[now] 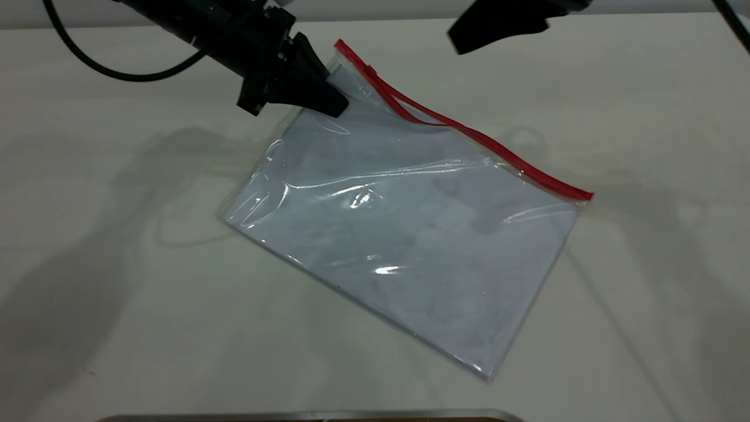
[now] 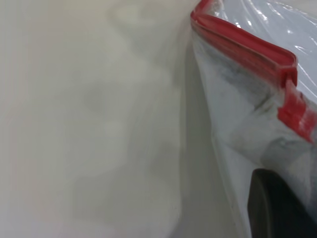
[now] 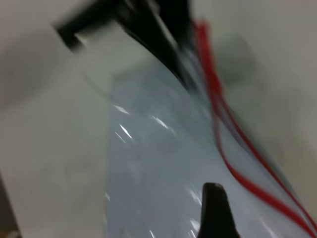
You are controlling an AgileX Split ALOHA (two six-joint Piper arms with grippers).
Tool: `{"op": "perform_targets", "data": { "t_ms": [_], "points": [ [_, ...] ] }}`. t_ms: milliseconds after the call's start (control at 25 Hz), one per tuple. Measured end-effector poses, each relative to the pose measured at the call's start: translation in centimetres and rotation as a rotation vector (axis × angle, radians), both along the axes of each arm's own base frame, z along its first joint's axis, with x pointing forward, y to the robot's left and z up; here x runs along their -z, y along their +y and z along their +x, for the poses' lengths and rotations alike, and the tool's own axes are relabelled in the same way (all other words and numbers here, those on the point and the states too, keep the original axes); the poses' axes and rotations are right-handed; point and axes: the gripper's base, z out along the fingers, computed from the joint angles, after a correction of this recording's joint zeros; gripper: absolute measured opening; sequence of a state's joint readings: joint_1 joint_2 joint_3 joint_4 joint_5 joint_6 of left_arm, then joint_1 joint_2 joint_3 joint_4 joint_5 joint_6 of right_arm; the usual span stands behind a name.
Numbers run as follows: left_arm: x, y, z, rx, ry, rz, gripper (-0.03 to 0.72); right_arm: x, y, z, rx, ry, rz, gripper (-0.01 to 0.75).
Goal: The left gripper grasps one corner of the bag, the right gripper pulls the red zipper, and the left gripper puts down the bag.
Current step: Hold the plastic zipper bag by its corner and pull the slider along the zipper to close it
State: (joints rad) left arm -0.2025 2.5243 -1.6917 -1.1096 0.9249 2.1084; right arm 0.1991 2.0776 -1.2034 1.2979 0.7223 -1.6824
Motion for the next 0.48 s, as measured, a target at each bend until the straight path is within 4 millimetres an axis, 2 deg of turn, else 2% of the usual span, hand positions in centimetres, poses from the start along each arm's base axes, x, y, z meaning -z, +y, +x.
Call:
{"op": "perform_targets", "data": {
  "t_ms": [240,480],
  "points": [
    [-0.1,-1.1,-0.3,0.014,0.001,-0.012,0.053,2.1,0.6,0.3,-0.004,0.01,0.048,0.537],
    [-0.1,-1.6,-0.4,0.008,0.005,-0.028,0.053,3.4,3.0,-0.2,-0.052,0.0,0.021,0.537]
  ]
}}
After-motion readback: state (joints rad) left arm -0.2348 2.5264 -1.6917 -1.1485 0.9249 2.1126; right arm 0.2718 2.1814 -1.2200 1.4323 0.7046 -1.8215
